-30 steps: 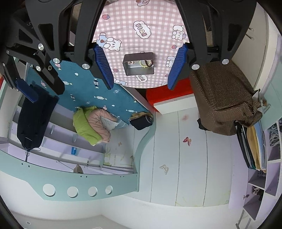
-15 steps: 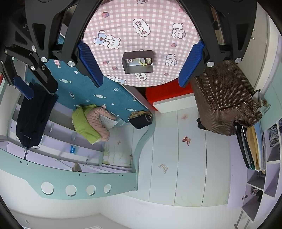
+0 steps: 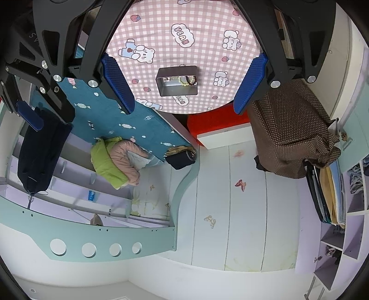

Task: Organize jewelry

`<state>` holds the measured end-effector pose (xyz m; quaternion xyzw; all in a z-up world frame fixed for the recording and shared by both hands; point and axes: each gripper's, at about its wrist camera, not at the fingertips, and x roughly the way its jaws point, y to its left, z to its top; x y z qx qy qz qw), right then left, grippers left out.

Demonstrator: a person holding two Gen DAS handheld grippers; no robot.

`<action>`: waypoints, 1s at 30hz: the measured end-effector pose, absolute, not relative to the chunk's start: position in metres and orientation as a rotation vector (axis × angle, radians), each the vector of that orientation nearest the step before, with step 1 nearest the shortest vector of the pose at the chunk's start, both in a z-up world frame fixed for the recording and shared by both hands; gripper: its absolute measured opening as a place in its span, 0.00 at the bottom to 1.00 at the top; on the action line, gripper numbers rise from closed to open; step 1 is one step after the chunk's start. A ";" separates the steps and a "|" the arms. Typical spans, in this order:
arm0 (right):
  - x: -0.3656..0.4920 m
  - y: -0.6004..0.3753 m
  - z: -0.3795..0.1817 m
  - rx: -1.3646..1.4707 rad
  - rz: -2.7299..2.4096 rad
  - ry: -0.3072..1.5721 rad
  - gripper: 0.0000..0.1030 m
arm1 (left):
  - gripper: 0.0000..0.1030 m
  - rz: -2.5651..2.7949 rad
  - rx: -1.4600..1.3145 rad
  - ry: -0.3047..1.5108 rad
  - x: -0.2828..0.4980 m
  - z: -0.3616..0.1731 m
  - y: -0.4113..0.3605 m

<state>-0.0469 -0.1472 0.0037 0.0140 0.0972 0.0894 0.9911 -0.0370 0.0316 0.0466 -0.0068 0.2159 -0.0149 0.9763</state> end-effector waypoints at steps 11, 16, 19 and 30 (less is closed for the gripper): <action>-0.041 -0.146 0.005 0.022 0.180 0.193 0.85 | 0.87 -0.018 -0.020 0.434 -0.036 0.046 0.032; -0.039 -0.146 0.005 0.022 0.179 0.187 0.89 | 0.87 -0.021 -0.027 0.435 -0.035 0.045 0.032; -0.038 -0.145 0.005 0.024 0.182 0.187 0.90 | 0.87 -0.014 -0.021 0.439 -0.035 0.044 0.030; -0.037 -0.144 0.003 0.034 0.179 0.190 0.92 | 0.94 0.001 -0.025 0.448 -0.031 0.043 0.033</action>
